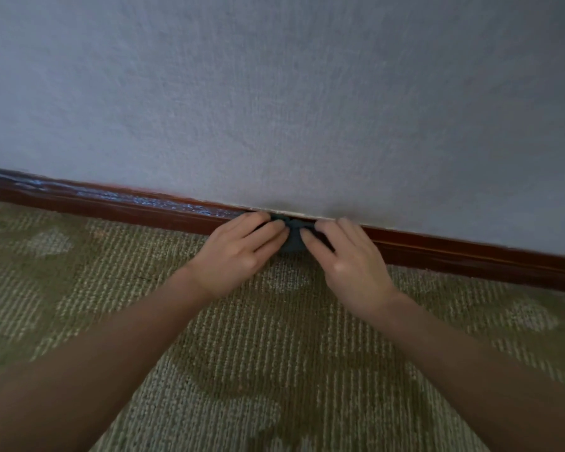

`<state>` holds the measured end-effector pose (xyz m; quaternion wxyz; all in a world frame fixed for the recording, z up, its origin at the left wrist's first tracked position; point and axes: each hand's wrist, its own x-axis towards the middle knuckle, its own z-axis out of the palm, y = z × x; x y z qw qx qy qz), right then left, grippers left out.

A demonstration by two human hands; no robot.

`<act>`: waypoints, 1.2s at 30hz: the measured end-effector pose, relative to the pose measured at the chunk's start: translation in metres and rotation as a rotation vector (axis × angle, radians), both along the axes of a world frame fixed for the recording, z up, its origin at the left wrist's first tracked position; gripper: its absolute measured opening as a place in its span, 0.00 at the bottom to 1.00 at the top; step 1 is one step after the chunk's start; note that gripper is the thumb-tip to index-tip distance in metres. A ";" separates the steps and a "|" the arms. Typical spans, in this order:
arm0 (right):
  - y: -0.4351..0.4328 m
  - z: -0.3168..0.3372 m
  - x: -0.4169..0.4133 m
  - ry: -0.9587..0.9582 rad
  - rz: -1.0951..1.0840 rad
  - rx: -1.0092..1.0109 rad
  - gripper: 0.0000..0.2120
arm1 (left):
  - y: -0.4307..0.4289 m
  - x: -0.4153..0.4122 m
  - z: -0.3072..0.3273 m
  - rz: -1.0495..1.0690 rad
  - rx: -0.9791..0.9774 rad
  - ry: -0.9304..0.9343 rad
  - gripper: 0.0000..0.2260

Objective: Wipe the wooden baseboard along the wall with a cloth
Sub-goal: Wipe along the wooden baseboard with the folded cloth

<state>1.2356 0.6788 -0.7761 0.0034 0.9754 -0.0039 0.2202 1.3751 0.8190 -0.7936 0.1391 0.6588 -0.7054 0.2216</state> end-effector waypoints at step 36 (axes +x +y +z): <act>0.001 0.013 -0.005 0.089 -0.041 -0.033 0.19 | -0.004 -0.001 0.013 0.015 0.063 0.015 0.09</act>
